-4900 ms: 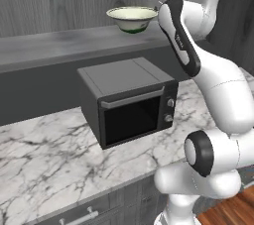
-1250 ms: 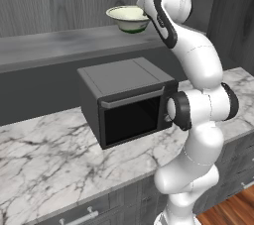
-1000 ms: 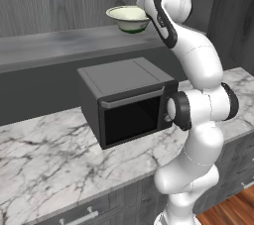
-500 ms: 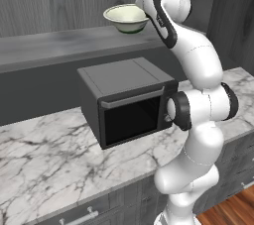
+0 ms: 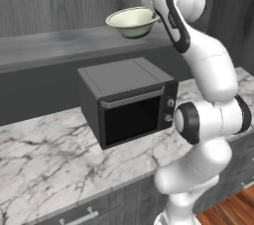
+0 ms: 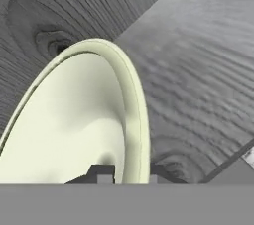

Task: Move the bowls from the cabinet to the plates on the dining table.

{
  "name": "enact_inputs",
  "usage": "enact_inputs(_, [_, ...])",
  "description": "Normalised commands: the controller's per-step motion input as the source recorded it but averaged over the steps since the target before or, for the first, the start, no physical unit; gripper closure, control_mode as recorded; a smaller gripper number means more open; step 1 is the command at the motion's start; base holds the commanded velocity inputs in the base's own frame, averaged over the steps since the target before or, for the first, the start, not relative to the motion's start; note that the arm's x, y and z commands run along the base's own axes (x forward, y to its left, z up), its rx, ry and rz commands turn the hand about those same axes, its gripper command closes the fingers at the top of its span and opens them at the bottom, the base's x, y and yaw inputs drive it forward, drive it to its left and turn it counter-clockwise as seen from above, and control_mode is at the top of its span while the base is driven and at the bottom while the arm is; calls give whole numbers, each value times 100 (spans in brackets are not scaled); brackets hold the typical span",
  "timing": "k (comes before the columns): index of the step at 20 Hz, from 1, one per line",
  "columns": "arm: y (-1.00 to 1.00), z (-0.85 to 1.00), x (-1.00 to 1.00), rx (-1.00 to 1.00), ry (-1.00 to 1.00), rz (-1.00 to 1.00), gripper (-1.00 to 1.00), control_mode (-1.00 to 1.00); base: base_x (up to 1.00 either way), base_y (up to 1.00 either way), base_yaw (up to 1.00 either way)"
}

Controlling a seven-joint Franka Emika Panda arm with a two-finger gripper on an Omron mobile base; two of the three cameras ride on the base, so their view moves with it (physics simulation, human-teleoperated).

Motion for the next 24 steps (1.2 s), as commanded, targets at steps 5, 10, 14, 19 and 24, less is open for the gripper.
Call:
enact_inputs(5, [-3,0,-87,8,0,-4,100,-100,0,0,0])
enact_inputs(10, [-1,0,-98,7,-6,-6,100,-100,0,0,0])
enact_inputs(14, [0,0,-100,3,-14,-6,100,-100,0,0,0])
enact_inputs(19, [0,0,-100,7,-6,-6,100,-100,0,0,0])
enact_inputs(24, [0,0,-100,14,0,-7,100,-100,0,0,0])
